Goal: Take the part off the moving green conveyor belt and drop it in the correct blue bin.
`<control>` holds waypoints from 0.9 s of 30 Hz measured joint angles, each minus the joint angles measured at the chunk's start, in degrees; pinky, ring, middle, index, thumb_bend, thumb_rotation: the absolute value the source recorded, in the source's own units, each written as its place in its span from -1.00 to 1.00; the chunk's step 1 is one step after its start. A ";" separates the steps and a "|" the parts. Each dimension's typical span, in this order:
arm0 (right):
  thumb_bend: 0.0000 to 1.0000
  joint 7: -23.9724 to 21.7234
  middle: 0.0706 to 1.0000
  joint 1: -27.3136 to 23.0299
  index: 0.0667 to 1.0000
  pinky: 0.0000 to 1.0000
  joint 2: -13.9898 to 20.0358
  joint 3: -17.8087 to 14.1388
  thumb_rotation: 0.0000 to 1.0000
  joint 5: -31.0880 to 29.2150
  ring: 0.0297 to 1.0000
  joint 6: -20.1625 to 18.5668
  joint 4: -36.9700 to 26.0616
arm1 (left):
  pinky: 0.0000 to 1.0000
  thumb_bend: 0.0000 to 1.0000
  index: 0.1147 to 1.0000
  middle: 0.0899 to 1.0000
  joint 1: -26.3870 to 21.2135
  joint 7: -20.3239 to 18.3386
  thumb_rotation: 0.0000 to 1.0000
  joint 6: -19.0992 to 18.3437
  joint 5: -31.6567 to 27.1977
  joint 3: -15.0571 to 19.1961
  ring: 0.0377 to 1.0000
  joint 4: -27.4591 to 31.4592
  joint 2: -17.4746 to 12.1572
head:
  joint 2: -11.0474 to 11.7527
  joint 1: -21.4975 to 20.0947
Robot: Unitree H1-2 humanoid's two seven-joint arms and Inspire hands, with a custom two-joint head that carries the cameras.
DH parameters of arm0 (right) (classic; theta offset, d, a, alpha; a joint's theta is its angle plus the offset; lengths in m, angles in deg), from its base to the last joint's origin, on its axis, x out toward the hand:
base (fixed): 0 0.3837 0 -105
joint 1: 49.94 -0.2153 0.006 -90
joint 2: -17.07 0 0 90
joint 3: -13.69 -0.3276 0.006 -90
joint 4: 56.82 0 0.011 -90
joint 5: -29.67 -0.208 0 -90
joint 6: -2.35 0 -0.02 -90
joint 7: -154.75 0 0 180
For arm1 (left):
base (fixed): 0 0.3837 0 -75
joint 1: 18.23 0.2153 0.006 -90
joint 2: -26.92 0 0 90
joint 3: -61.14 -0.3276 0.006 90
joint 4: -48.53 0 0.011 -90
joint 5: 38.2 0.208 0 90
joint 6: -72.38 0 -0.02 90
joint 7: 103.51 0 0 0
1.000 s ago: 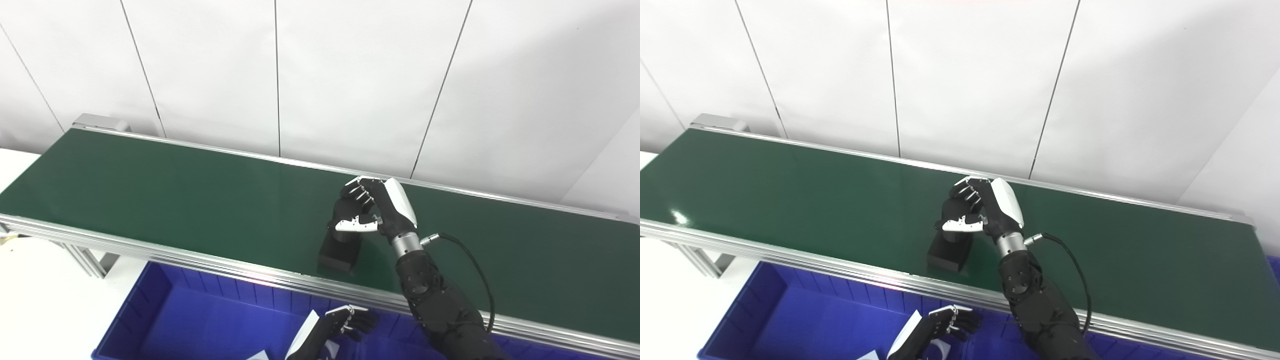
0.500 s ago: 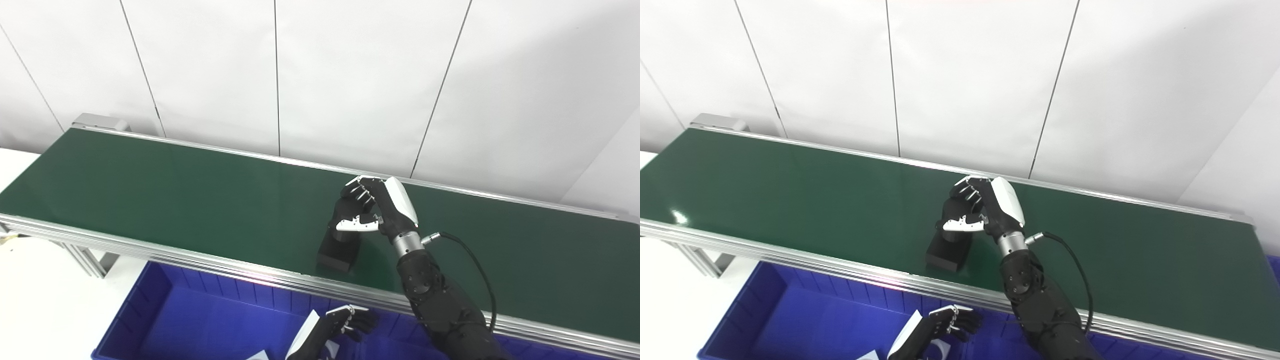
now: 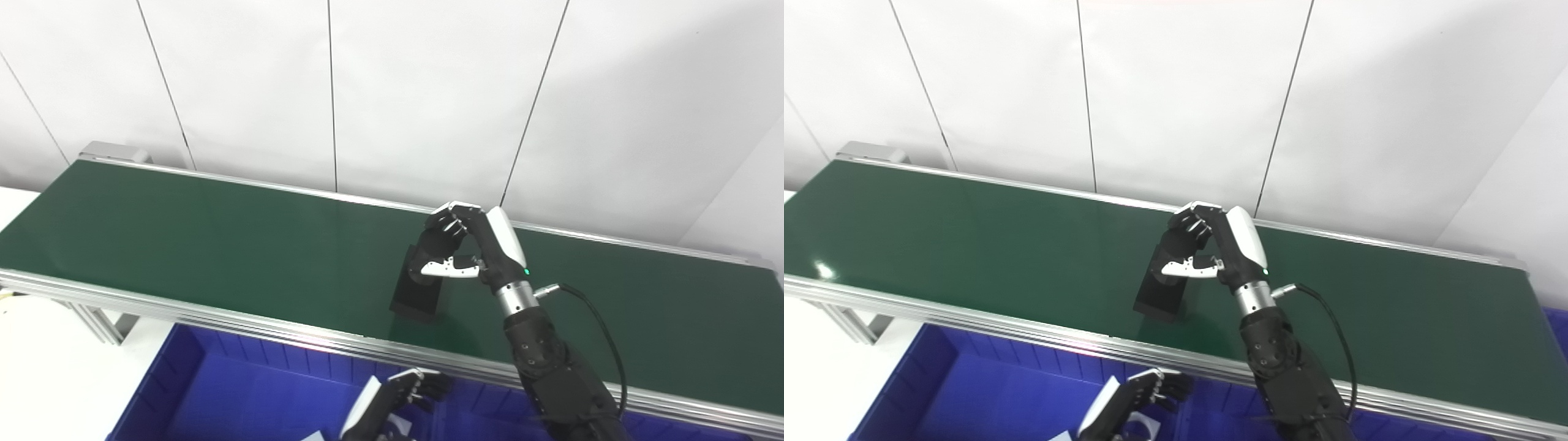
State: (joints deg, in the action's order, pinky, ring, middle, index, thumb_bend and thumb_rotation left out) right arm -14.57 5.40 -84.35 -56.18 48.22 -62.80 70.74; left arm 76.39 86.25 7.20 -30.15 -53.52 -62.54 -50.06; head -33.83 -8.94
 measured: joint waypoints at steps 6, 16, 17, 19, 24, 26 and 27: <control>0.05 -0.84 -0.22 5.25 -0.05 -0.43 0.79 -4.07 -1.00 0.07 -0.36 -0.16 -6.99 | 0.21 0.55 0.31 0.35 -0.07 -2.47 -0.86 0.00 -2.77 2.18 0.32 0.77 -2.20 | -1.23 -8.09; 0.05 -1.39 -0.22 15.83 -0.04 -0.48 5.37 -11.36 -1.00 1.32 -0.38 -3.40 -22.37 | 0.30 0.59 0.32 0.31 0.31 -11.06 -0.84 0.00 -8.83 9.33 0.32 2.44 -3.58 | -3.69 -17.42; 0.05 -1.39 -0.22 17.18 -0.05 -0.47 5.86 -11.99 -1.00 1.41 -0.37 -3.62 -23.12 | 0.30 0.59 0.31 0.30 0.34 -11.80 -0.84 0.00 -8.86 10.04 0.31 2.47 -3.63 | -3.96 -18.29; 0.05 -1.49 -0.21 20.66 -0.05 -0.42 6.88 -13.20 -1.00 1.88 -0.34 -4.31 -25.11 | 0.27 0.59 0.32 0.29 0.38 -13.26 -0.82 0.00 -9.28 11.29 0.30 2.81 -3.80 | -4.66 -20.15; 0.05 -1.68 -0.21 26.79 -0.05 -0.36 7.19 -16.13 -1.00 2.61 -0.29 -8.26 -29.69 | 0.17 0.58 0.35 0.34 0.39 -16.17 -0.76 0.00 -10.71 14.05 0.33 4.25 -4.11 | -6.33 -23.48; 0.05 -1.60 -0.21 28.50 -0.05 -0.38 7.08 -17.29 -1.00 2.69 -0.30 -9.71 -31.21 | 0.11 0.55 0.36 0.35 0.42 -17.57 -0.78 0.00 -11.42 14.67 0.32 4.42 -4.38 | -7.21 -24.80; 0.05 -1.45 -0.21 29.46 -0.04 -0.39 7.02 -17.82 -1.00 2.88 -0.31 -9.96 -31.93 | 0.11 0.55 0.36 0.36 0.46 -18.22 -0.78 0.00 -11.71 15.10 0.31 4.43 -4.66 | -7.21 -24.81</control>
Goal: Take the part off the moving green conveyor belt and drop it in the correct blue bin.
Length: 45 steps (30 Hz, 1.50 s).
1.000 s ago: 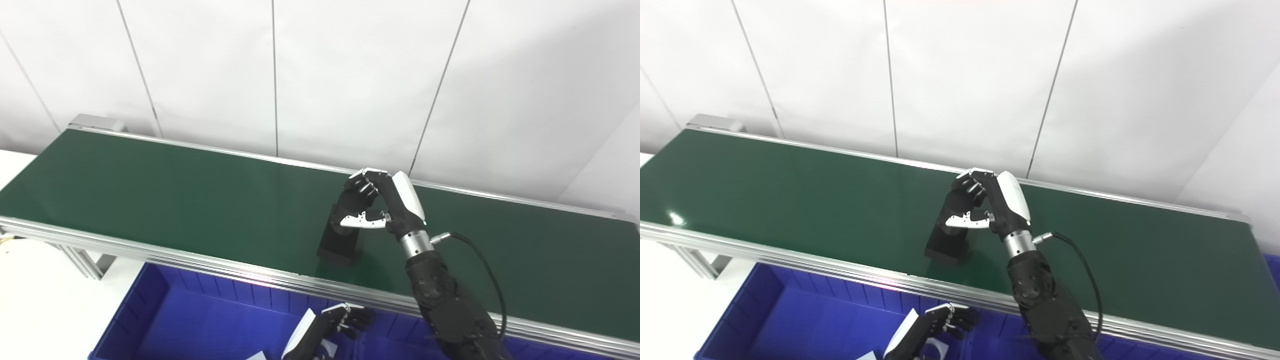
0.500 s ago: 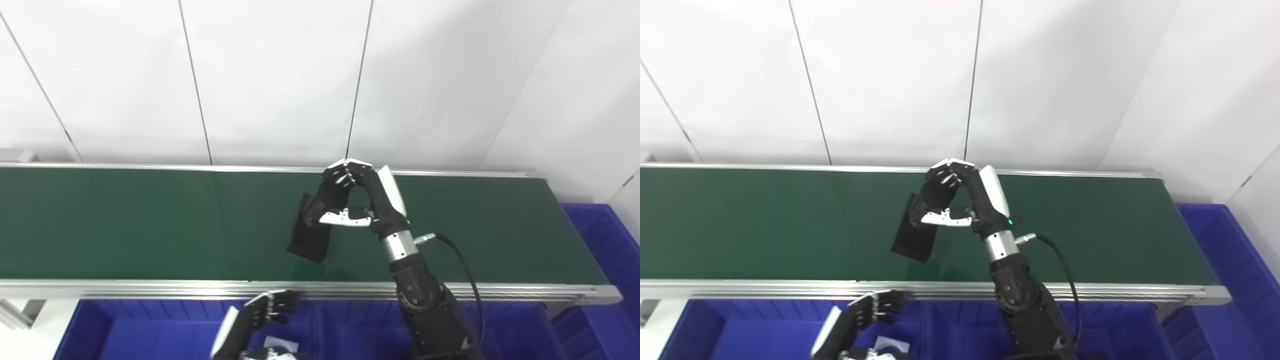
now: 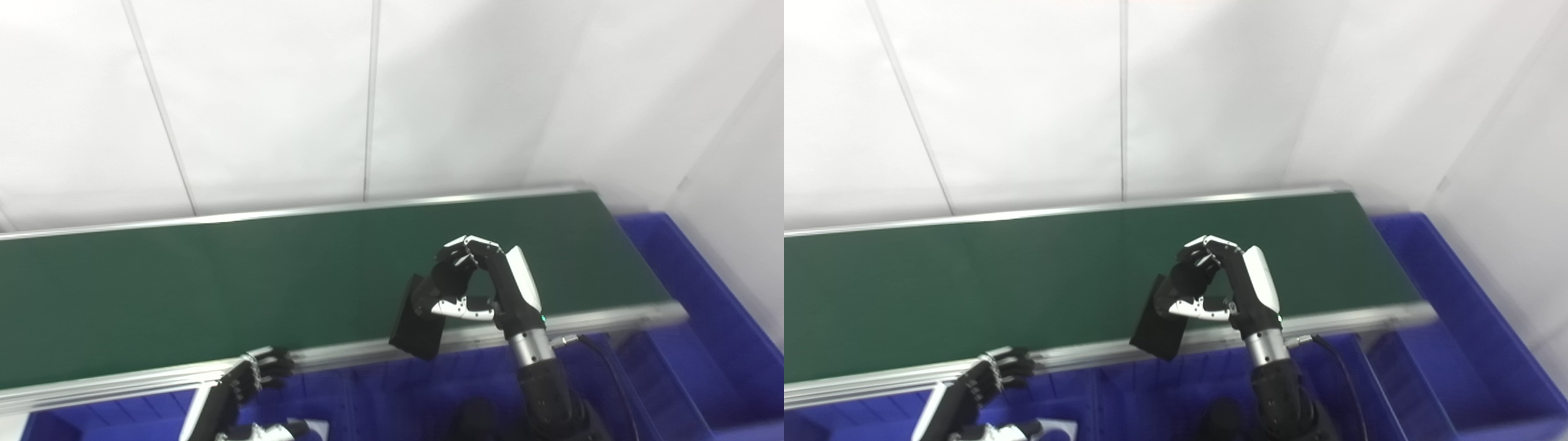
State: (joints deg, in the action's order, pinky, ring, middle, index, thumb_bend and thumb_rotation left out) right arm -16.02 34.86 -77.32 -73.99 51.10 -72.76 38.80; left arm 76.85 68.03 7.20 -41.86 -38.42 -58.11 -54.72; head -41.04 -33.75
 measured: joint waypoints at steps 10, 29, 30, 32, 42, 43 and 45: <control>0.05 0.41 -0.22 6.83 -0.04 -0.41 -0.67 -2.52 -1.00 0.70 -0.33 -1.85 -4.47 | 0.22 0.58 0.37 0.37 -0.01 -2.03 -0.74 -0.23 -0.85 2.41 0.39 0.60 -0.58 | -3.33 -2.28; 0.05 -2.70 -0.21 13.90 -0.06 -0.42 -2.09 0.16 -1.00 2.62 -0.34 -5.22 -10.29 | 0.18 0.56 0.35 0.33 -0.46 -2.45 -0.67 -2.49 0.66 3.59 0.32 5.64 -0.56 | -10.28 -1.67; 0.05 -3.12 -0.21 14.37 -0.06 -0.44 -2.09 0.32 -1.00 2.62 -0.35 -5.42 -10.40 | 0.19 0.56 0.35 0.33 -0.45 -2.45 -0.67 -2.52 0.66 3.64 0.32 5.63 -0.56 | -10.28 -1.67; 0.05 -3.57 -0.21 15.33 -0.06 -0.46 -2.15 0.68 -1.00 2.62 -0.37 -5.85 -10.46 | 0.19 0.56 0.35 0.33 -0.45 -2.41 -0.66 -2.61 0.68 3.79 0.32 5.65 -0.55 | -10.54 -1.41; 0.05 -4.48 -0.20 16.59 -0.05 -0.46 -2.60 1.85 -1.00 3.11 -0.36 -6.17 -10.50 | 0.19 0.59 0.33 0.32 -0.33 -2.26 -0.68 -2.80 0.69 4.04 0.32 5.74 -0.34 | -9.14 0.00; 0.05 -4.51 -0.20 16.59 -0.06 -0.45 -2.64 2.16 -1.00 3.18 -0.35 -6.17 -10.44 | 0.19 0.59 0.34 0.33 -0.26 -2.26 -0.68 -2.81 0.69 4.04 0.33 5.75 -0.34 | -9.05 0.44; 0.05 -4.51 -0.19 16.48 -0.07 -0.45 -2.79 2.84 -1.00 3.75 -0.35 -6.17 -10.07 | 0.19 0.59 0.35 0.33 -0.11 -2.27 -0.68 -2.87 0.69 4.03 0.33 5.83 -0.34 | -9.14 0.61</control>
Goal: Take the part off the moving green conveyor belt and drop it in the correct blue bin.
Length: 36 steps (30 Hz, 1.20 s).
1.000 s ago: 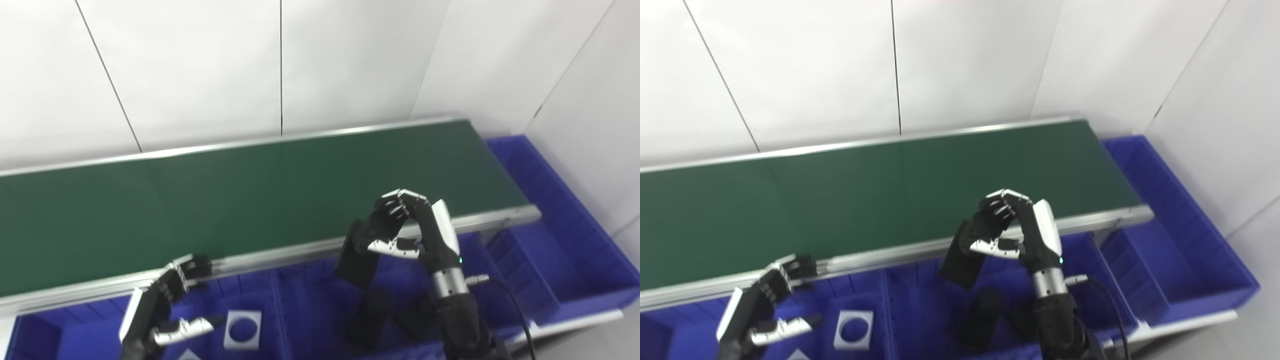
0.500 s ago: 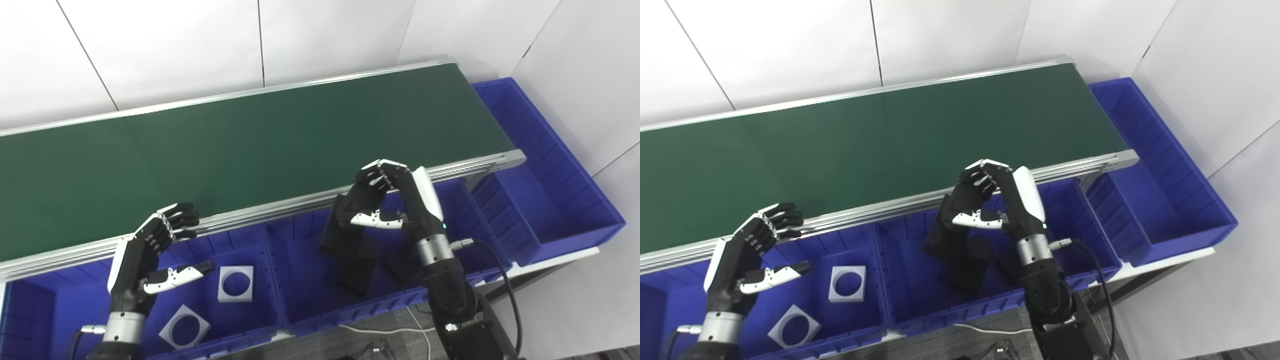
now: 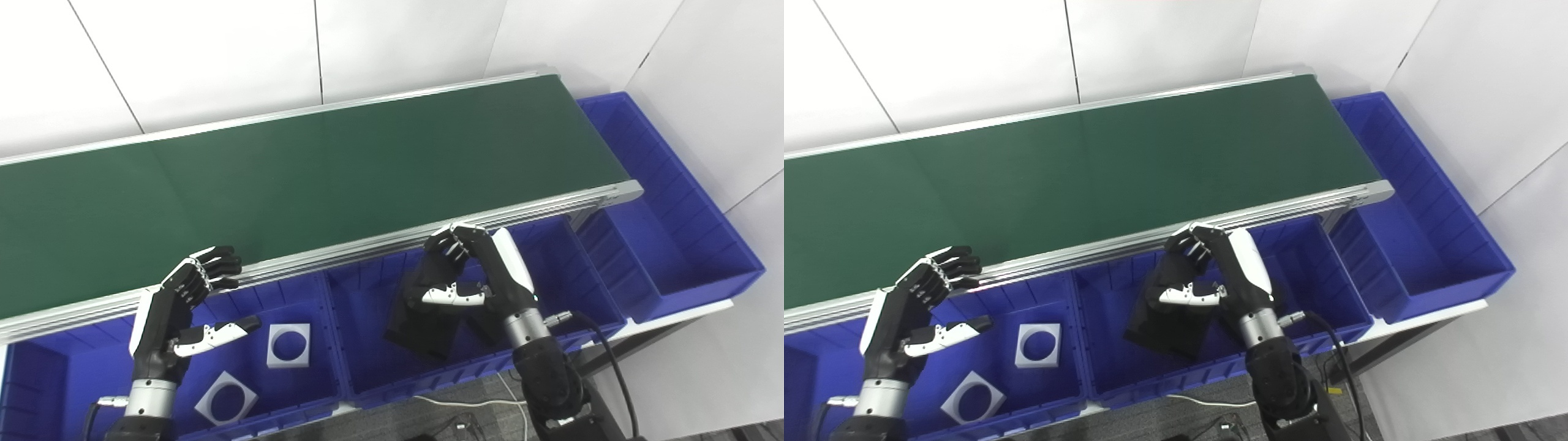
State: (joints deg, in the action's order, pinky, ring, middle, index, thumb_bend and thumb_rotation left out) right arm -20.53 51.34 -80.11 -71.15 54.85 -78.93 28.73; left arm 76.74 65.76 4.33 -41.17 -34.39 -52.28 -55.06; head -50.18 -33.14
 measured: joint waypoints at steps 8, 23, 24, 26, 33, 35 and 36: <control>0.05 2.12 -0.22 -1.65 -0.04 -0.47 -0.37 5.23 -1.00 9.69 -0.38 0.23 4.81 | 0.20 0.60 0.35 0.33 0.22 -0.47 -0.68 -0.61 -0.12 -0.38 0.34 1.23 0.00 | 0.61 0.18; 0.05 7.62 -0.18 -5.53 -0.06 -0.41 -1.10 8.23 -1.00 11.02 -0.31 1.29 15.50 | 0.03 0.60 0.33 0.30 1.89 -0.85 -0.74 -2.48 -0.18 -1.71 0.26 3.53 0.14 | 0.88 2.20; 0.05 8.16 -0.19 -5.99 -0.06 -0.41 -1.11 8.59 -1.00 11.48 -0.32 1.69 16.84 | 0.00 0.60 0.32 0.30 2.15 -0.85 -0.74 -2.58 -0.22 -1.73 0.25 4.19 0.25 | 0.97 2.20; 0.05 9.33 -0.20 -6.61 -0.05 -0.42 -1.10 9.50 -1.00 12.31 -0.33 2.39 18.29 | 0.01 0.60 0.32 0.31 2.27 -0.85 -0.74 -3.10 -0.27 -1.72 0.25 4.73 0.49 | 1.05 2.37; 0.05 11.97 -0.15 -8.01 -0.04 -0.31 -1.13 10.41 -0.98 12.65 -0.17 3.90 19.87 | -0.08 0.57 0.32 0.31 2.37 -0.91 -0.75 -3.54 -0.31 -1.78 0.24 4.79 0.79 | 1.14 2.90; 0.59 13.05 0.16 -7.99 0.19 -0.12 -1.02 10.42 -0.57 12.62 0.07 4.91 20.11 | 0.00 0.57 0.31 0.31 2.41 -0.99 -0.74 -3.54 -0.35 -1.78 0.27 4.79 0.78 | 1.23 3.08; 0.70 13.80 0.28 -7.97 0.29 -0.02 -0.94 10.47 -0.48 12.65 0.19 5.48 20.24 | 0.04 0.58 0.31 0.31 2.41 -1.17 -0.74 -3.54 -0.35 -1.79 0.28 4.79 0.78 | 1.23 3.08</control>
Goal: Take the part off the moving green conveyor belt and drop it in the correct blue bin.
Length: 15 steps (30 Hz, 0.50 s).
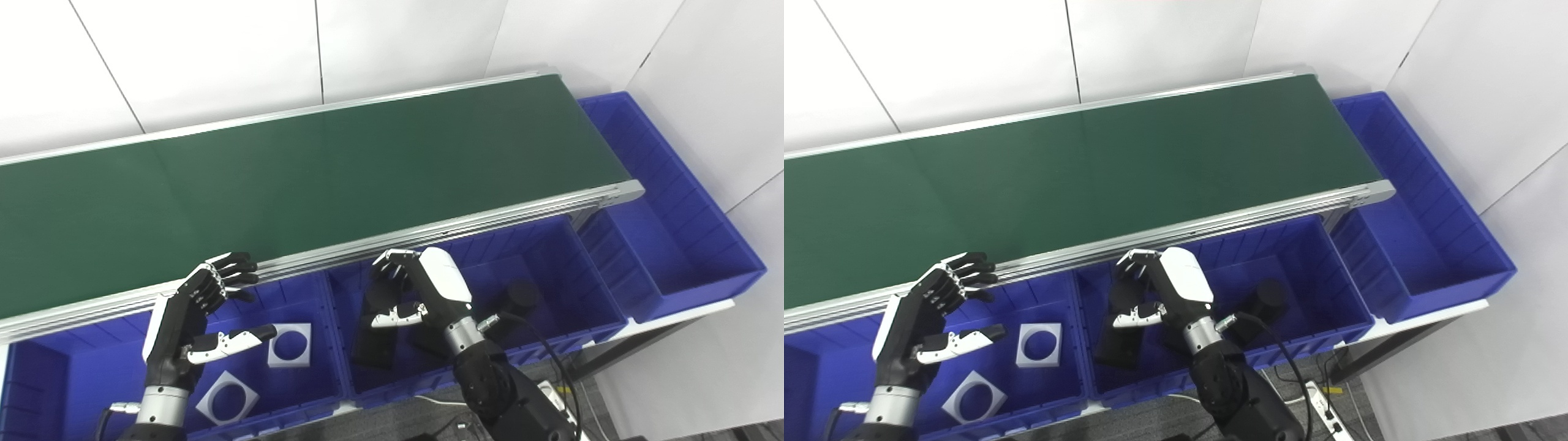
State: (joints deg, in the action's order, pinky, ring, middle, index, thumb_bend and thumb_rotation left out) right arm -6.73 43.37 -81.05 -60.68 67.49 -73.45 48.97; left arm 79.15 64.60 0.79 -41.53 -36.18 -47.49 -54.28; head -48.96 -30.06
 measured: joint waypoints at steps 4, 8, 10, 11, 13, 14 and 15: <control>0.87 1.37 0.63 0.07 0.50 0.32 0.14 0.01 -0.32 0.14 0.55 1.52 0.15 | 0.03 0.59 0.31 0.31 0.01 -0.17 -0.71 0.01 0.10 -0.06 0.28 0.00 0.02 | 0.26 0.70; 0.94 3.79 0.79 0.24 0.58 0.42 0.47 0.41 -0.23 1.57 0.71 2.59 0.16 | 0.09 0.58 0.32 0.32 0.14 -0.17 -0.72 0.01 0.18 -0.10 0.31 0.00 0.02 | 0.26 0.97; 0.97 4.65 0.82 0.39 0.62 0.42 0.76 0.60 -0.21 2.03 0.73 3.48 0.15 | 0.11 0.58 0.32 0.31 0.17 -0.17 -0.72 0.02 0.33 -0.14 0.31 0.00 0.02 | 0.26 0.97; 0.99 5.19 0.83 0.45 0.64 0.41 0.87 0.71 -0.22 2.26 0.74 3.95 0.14 | 0.13 0.59 0.32 0.31 0.17 -0.17 -0.72 0.03 0.34 -0.14 0.31 0.00 0.02 | 0.26 0.88; 1.00 5.60 0.85 0.47 0.75 0.41 0.94 0.73 -0.24 2.45 0.76 4.31 0.13 | 0.15 0.59 0.31 0.31 0.16 -0.17 -0.71 0.05 0.34 -0.20 0.33 0.00 0.02 | 0.35 0.97; 1.00 5.65 0.85 0.48 0.77 0.41 0.94 0.73 -0.25 2.45 0.75 4.34 0.12 | 0.15 0.59 0.31 0.31 0.17 -0.17 -0.72 0.05 0.34 -0.23 0.33 -0.01 0.05 | 0.35 0.97; 1.00 5.67 0.85 0.54 0.79 0.42 0.94 0.73 -0.26 2.42 0.74 4.39 0.10 | 0.13 0.59 0.31 0.31 0.17 -0.17 -0.73 0.05 0.34 -0.26 0.33 0.00 0.07 | 0.35 1.05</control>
State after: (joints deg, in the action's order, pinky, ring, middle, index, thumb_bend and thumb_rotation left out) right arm -1.06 43.91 -80.11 -59.95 69.91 -69.06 49.07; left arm 79.32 64.42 0.85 -41.19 -36.44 -47.50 -54.20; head -48.60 -29.00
